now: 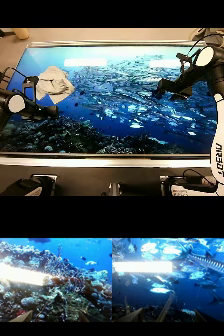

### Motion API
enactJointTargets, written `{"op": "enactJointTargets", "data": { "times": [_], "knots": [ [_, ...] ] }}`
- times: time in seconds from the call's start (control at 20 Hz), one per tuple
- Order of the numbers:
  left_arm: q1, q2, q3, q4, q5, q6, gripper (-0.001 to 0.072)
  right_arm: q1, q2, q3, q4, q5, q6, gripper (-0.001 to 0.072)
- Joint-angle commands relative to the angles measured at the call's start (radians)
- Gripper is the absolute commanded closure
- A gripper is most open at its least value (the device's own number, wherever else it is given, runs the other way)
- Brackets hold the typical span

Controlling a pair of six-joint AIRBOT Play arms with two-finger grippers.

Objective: Fold the shirts.

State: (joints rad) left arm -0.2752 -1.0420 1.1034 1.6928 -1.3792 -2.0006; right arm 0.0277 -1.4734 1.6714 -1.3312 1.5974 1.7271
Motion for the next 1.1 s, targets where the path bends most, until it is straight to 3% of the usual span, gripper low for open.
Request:
{"op": "enactJointTargets", "data": {
  "times": [0.0, 0.65, 0.9, 1.0, 1.05],
  "knots": [
    [0.0, 0.001, 0.0, 0.0, 0.0, 0.0, 0.0039, 0.001, -0.001, 0.001, 0.0, 0.0, 0.0, 0.0041],
    [0.0, 0.0, 0.0, 0.0, 0.008, 0.0, 0.0039, 0.001, -0.001, 0.001, 0.0, -0.006, 0.001, 0.0042],
    [0.0, -0.022, -0.002, 0.013, 0.324, 0.0, 0.0038, 0.001, -0.001, 0.001, 0.023, -0.139, 0.001, 0.004],
    [0.031, -0.076, 0.008, 0.039, 0.546, -0.003, 0.0039, 0.001, -0.001, 0.001, 0.06, -0.158, 0.002, 0.0039],
    [0.084, -0.144, 0.056, 0.034, 0.559, -0.038, 0.0106, 0.001, -0.001, 0.001, 0.069, -0.157, 0.0, 0.0039]
  ]
}}
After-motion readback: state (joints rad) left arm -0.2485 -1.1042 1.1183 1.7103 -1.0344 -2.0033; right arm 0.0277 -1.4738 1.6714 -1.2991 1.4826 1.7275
